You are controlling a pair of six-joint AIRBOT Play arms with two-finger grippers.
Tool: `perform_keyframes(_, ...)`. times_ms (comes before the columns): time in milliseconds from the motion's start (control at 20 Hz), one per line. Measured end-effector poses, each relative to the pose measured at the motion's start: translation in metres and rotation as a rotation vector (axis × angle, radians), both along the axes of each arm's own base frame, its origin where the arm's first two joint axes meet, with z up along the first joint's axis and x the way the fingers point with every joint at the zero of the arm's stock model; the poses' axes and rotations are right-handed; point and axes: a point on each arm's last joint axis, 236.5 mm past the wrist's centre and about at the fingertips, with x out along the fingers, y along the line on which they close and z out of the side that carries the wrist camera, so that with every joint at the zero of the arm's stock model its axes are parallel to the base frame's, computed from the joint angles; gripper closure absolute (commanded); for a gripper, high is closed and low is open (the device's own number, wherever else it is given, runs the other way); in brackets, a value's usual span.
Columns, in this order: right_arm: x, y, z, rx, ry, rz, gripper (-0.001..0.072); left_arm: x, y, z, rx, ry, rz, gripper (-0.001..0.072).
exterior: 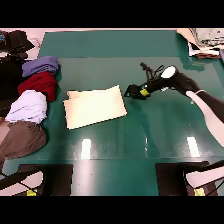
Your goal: Fold the shirts.
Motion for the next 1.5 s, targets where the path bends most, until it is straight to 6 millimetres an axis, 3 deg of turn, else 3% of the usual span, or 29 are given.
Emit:
perform_keyframes(100,-0.004,0.025,-0.014,0.038,0.047,0.035,0.0025,-0.001,-0.001,-0.001,-0.002,0.007,-0.005,0.0686)
perform_keyframes(150,-0.006,0.04,-0.02,0.061,0.066,0.054,0.0076,-0.002,-0.002,-0.001,-0.005,0.01,-0.008,0.0686)
perform_keyframes(200,-0.009,0.058,-0.022,0.093,0.081,0.073,0.0169,-0.002,-0.003,-0.001,-0.009,0.012,-0.01,0.0686)
perform_keyframes(350,-0.016,0.101,-0.032,0.145,0.108,0.131,0.0625,-0.004,-0.008,-0.003,-0.03,0.02,-0.023,0.0686)
perform_keyframes(400,-0.016,0.111,-0.032,0.158,0.109,0.143,0.0691,-0.004,-0.011,-0.004,-0.04,0.025,-0.029,0.0686)
perform_keyframes(550,-0.006,0.121,-0.026,0.184,0.086,0.145,0.0692,-0.007,-0.025,-0.013,-0.059,0.049,-0.062,0.0687)
perform_keyframes(700,0.033,0.093,-0.001,0.195,0.002,0.068,0.0692,-0.011,-0.056,-0.021,-0.055,0.06,-0.128,0.0687)
perform_keyframes(800,0.065,0.047,0.023,0.164,-0.073,-0.016,0.0692,-0.013,-0.08,-0.021,-0.045,0.045,-0.175,0.0686)
perform_keyframes(850,0.083,0.014,0.035,0.133,-0.112,-0.076,0.0692,-0.014,-0.091,-0.02,-0.046,0.034,-0.197,0.0686)
perform_keyframes(1000,0.117,-0.108,0.069,0.03,-0.196,-0.291,0.0692,-0.019,-0.119,-0.016,-0.045,0.007,-0.251,0.0686)
perform_keyframes(1100,0.12,-0.197,0.084,-0.028,-0.23,-0.457,0.0692,-0.022,-0.13,-0.015,-0.044,-0.001,-0.276,0.0686)
perform_keyframes(1200,0.105,-0.287,0.094,-0.075,-0.241,-0.639,0.0692,-0.024,-0.137,-0.014,-0.046,-0.008,-0.287,0.0686)
perform_keyframes(1300,0.077,-0.363,0.098,-0.11,-0.239,-0.807,0.0692,-0.024,-0.14,-0.012,-0.048,-0.015,-0.293,0.0687)
perform_keyframes(1400,0.043,-0.424,0.096,-0.142,-0.231,-0.96,0.0692,-0.024,-0.142,-0.011,-0.052,-0.019,-0.294,0.0686)
perform_keyframes(1500,0.009,-0.467,0.094,-0.161,-0.222,-1.091,0.0693,-0.024,-0.143,-0.011,-0.053,-0.02,-0.295,0.0686)
